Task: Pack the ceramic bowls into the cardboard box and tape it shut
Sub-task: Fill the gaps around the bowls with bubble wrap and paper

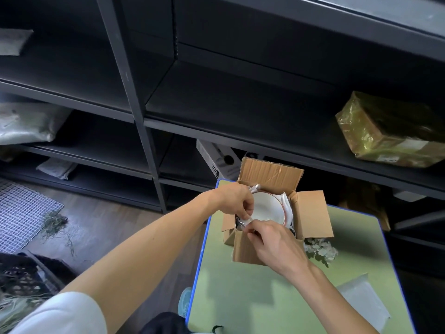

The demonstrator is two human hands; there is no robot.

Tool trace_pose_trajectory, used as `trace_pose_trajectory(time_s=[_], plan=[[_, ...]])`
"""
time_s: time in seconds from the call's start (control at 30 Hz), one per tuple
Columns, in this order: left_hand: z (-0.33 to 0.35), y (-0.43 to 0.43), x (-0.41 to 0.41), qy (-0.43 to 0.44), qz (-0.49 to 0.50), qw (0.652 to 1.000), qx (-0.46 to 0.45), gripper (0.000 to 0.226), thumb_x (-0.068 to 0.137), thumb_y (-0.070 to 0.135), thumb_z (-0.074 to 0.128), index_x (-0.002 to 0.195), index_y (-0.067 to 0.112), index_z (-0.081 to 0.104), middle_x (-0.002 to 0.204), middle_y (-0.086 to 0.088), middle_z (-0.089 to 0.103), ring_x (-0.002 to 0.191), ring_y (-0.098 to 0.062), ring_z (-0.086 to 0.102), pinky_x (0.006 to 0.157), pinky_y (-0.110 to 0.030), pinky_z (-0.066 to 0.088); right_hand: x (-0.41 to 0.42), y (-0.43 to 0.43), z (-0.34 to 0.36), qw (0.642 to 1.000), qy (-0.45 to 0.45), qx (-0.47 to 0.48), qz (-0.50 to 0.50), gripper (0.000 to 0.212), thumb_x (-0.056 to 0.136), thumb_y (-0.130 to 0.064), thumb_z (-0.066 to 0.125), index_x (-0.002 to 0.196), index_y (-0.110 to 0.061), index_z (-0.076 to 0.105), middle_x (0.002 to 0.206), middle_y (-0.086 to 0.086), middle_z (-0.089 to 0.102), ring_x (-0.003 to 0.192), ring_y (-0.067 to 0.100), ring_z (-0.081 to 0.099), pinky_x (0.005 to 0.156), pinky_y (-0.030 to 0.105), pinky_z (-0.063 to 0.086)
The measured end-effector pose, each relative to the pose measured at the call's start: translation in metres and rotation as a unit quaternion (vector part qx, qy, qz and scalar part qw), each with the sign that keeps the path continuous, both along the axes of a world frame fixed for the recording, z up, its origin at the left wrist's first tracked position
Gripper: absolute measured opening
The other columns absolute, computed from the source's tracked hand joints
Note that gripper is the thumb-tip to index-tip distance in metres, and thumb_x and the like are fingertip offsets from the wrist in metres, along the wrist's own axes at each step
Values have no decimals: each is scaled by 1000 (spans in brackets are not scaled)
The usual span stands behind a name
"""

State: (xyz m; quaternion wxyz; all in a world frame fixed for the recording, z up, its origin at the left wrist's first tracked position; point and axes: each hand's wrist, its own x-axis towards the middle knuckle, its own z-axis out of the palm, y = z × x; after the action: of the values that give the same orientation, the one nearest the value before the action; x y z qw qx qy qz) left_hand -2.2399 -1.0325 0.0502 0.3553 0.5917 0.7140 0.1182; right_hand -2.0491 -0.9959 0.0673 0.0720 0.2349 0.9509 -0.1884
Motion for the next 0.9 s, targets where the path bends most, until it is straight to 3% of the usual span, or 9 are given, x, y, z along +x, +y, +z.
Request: trace_pose_trajectory(time_s=[0.23,0.47,0.6,0.67,0.8,0.9], plan=[[1,-2,0,-2,-7,1000,2,7,88,19,74,94,17,72,84,8,63,80,-11,57,61,-19,42,3,10,5,999,-53,-6,-8,30,99,-45,46,124,-50,61,102,-7,53,103,16,61,84,34,50],[0,-3,1,1,-9,1000,11,3,88,20,73,90,19,71,78,13,59,79,-12,56,66,-23,43,1,4,4,994,-97,16,41,39,100,-41,44,138,-43,49,108,1,52,108,28,58,85,38,45],[-2,-5,0,-4,7,1000,17,6,88,22,74,92,18,71,81,10,61,79,-12,56,65,-22,42,4,4,8,997,-21,40,67,32,101,-32,43,128,-37,58,114,-12,62,115,15,50,83,36,48],[-3,-5,1,-5,9,1000,19,6,87,23,74,88,21,69,80,12,60,79,-11,56,65,-22,42,1,5,4,996,-28,33,72,33,100,-34,43,128,-37,58,113,-14,63,114,13,47,79,34,47],[-3,-5,2,-12,9,1000,12,8,86,21,75,86,23,68,82,10,63,81,-12,58,68,-24,46,-3,6,5,996,-65,5,55,36,99,-39,46,133,-45,54,100,-3,54,109,19,53,73,35,40],[-3,-6,1,-18,11,1000,12,10,85,22,76,84,25,66,82,10,63,80,-11,58,67,-22,45,-7,4,8,996,-80,15,47,28,99,-39,44,121,-45,61,92,-1,48,100,27,56,71,37,40]])
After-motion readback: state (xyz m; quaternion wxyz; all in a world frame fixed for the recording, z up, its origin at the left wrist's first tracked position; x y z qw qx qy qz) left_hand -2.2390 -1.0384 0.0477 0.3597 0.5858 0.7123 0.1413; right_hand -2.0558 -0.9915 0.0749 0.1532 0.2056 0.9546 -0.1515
